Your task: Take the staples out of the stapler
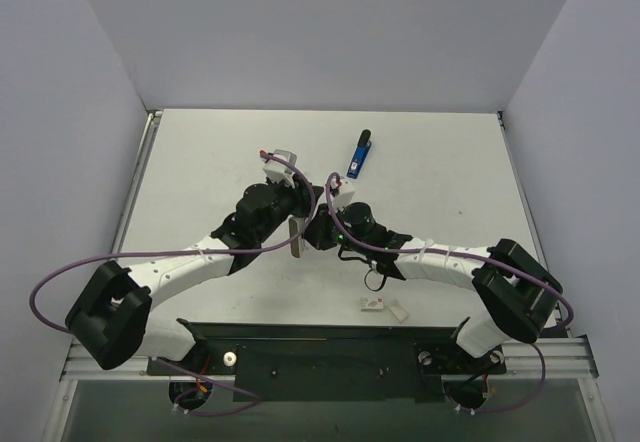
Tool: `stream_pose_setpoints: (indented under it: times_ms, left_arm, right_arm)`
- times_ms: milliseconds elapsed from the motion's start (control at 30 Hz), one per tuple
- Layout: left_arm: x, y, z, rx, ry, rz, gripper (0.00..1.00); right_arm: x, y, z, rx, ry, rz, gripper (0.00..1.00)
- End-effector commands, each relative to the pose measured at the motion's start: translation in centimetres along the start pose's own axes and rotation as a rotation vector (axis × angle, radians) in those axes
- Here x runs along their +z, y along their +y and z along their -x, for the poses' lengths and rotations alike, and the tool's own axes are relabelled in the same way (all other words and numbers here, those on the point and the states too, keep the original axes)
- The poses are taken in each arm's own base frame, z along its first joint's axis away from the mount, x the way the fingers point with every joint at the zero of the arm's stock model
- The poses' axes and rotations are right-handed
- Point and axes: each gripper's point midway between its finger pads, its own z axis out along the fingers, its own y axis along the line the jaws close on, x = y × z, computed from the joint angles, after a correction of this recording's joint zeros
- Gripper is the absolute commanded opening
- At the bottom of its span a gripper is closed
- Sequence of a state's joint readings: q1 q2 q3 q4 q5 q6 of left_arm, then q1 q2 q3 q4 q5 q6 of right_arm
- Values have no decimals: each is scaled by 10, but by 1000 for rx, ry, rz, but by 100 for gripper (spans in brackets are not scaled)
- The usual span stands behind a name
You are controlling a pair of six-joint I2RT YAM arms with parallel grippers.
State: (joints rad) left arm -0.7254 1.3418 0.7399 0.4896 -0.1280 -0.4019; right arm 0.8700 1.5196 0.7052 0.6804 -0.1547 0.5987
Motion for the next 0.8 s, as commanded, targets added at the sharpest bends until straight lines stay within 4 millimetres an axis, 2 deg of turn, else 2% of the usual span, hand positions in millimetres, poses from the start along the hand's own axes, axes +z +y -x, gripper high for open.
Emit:
stream_pose_setpoints:
  times_ms: [0, 100, 233, 500, 767]
  left_arm:
    - [7, -24, 68, -58, -239, -72, 0]
    - [10, -21, 62, -59, -232, -65, 0]
    - [14, -22, 58, -61, -223, -71, 0]
    - [12, -31, 48, -59, -162, -124, 0]
    - [8, -25, 24, -64, -89, -114, 0]
  right_arm:
    - [-3, 47, 21, 10, -50, 182, 0]
    - [-7, 56, 26, 7, -68, 219, 0]
    - [-10, 57, 29, -1, -75, 221, 0]
    - [-12, 33, 38, -26, -117, 104, 0]
    - [-11, 25, 45, -14, -139, 72, 0]
